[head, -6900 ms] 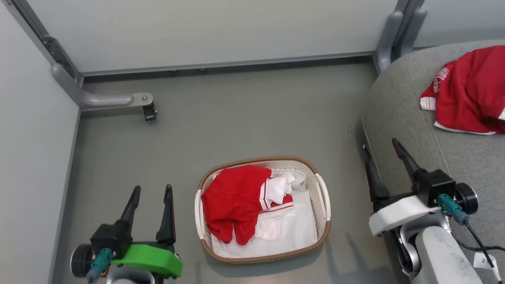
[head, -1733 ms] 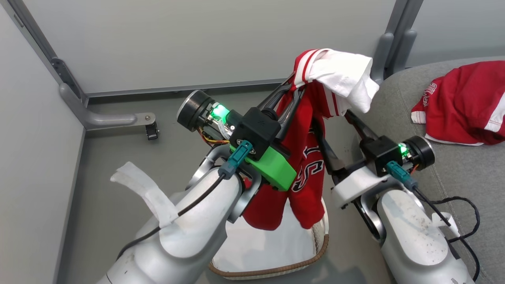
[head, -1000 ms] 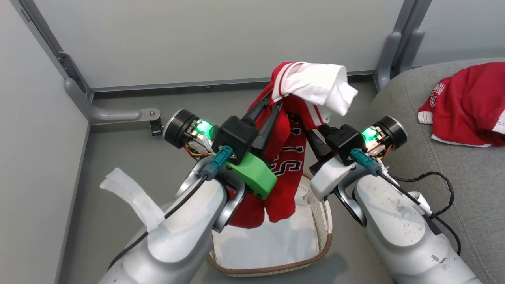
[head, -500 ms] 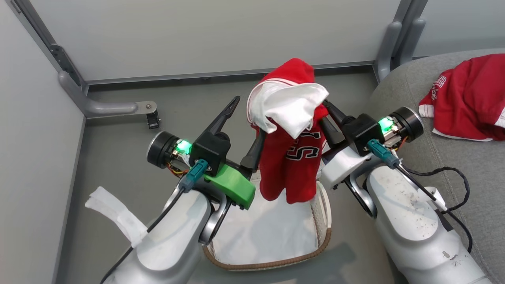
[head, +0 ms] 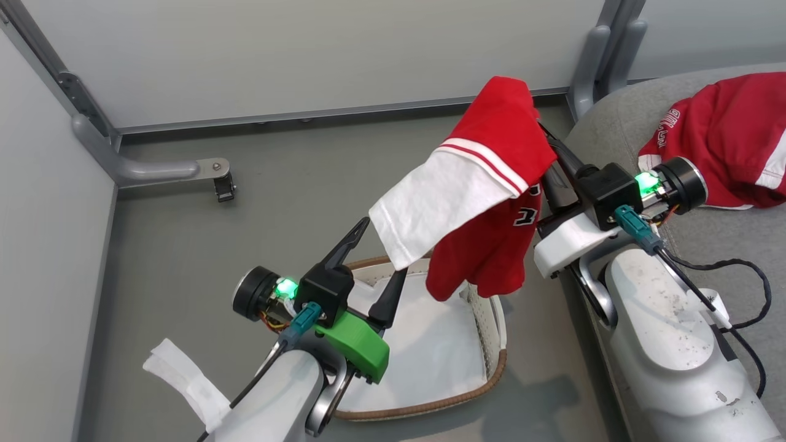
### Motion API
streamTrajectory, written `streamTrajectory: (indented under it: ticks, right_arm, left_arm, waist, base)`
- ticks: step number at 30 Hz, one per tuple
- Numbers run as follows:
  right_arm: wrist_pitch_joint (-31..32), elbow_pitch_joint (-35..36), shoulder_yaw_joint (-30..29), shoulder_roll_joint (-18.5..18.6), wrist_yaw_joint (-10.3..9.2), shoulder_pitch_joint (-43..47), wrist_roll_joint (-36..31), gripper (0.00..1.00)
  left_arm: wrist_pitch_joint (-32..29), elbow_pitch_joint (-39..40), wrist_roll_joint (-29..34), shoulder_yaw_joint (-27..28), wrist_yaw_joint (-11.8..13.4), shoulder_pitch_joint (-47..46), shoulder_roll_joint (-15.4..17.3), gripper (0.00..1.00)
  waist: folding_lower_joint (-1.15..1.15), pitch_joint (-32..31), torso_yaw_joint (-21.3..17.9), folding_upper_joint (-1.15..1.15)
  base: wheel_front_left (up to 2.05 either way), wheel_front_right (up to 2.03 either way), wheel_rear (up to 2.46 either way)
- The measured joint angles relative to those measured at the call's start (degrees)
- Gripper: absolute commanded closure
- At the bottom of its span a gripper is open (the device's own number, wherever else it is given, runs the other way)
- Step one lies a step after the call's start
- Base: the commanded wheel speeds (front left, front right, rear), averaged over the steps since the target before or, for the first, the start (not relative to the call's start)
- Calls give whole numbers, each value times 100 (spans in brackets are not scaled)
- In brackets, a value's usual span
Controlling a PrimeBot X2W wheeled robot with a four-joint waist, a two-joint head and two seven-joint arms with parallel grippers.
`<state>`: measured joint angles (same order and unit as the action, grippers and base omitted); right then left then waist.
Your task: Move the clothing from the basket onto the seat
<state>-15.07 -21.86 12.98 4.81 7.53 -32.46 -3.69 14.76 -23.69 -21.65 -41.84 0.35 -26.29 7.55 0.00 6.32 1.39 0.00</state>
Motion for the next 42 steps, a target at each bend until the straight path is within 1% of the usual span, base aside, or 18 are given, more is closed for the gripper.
streamTrajectory:
  ticks: [5, 12, 19, 25, 31, 36, 40, 42]
  right_arm:
    - [-1, 93, -179, 92, 0, 135, -48, 100]
    - [0, 256, -417, 145, 0, 276, -105, 100]
    - [-1, 427, -555, 176, 0, 346, -146, 100]
    - [0, 491, -650, 134, 0, 393, -149, 100]
    - [-1, 504, -732, 116, 0, 443, -149, 100]
    - [0, 449, -794, 127, 0, 448, -152, 100]
    - [0, 342, -779, 235, 0, 329, -131, 100]
    - [0, 293, -753, 380, 0, 149, -124, 100]
  left_arm:
    - [14, 1, 1, 19, -18, 160, 37, 0]
    - [23, 59, 38, 71, -24, 285, 105, 0]
    - [26, 101, 99, 123, -35, 329, 207, 0]
    - [27, 118, 164, 108, -60, 286, 218, 0]
    - [27, 135, 218, 87, -86, 179, 224, 0]
    - [27, 154, 264, 49, -114, 158, 186, 0]
    - [27, 171, 264, 14, -146, 160, 87, 0]
    - [27, 198, 264, 18, -168, 165, 55, 0]
  waist:
    - [0, 33, -151, 0]
    - [0, 87, -504, 0]
    - [0, 213, -994, 0]
    - [0, 393, -1447, 0]
    - [0, 607, -1782, 0]
    - [0, 781, -1875, 0]
    - [0, 820, -1785, 0]
    - [0, 817, -1700, 0]
  base:
    - [0, 0, 0]
    - [0, 0, 0]
    - [0, 0, 0]
    - [0, 0, 0]
    - [0, 0, 0]
    - [0, 0, 0]
    - [0, 0, 0]
    - [0, 0, 0]
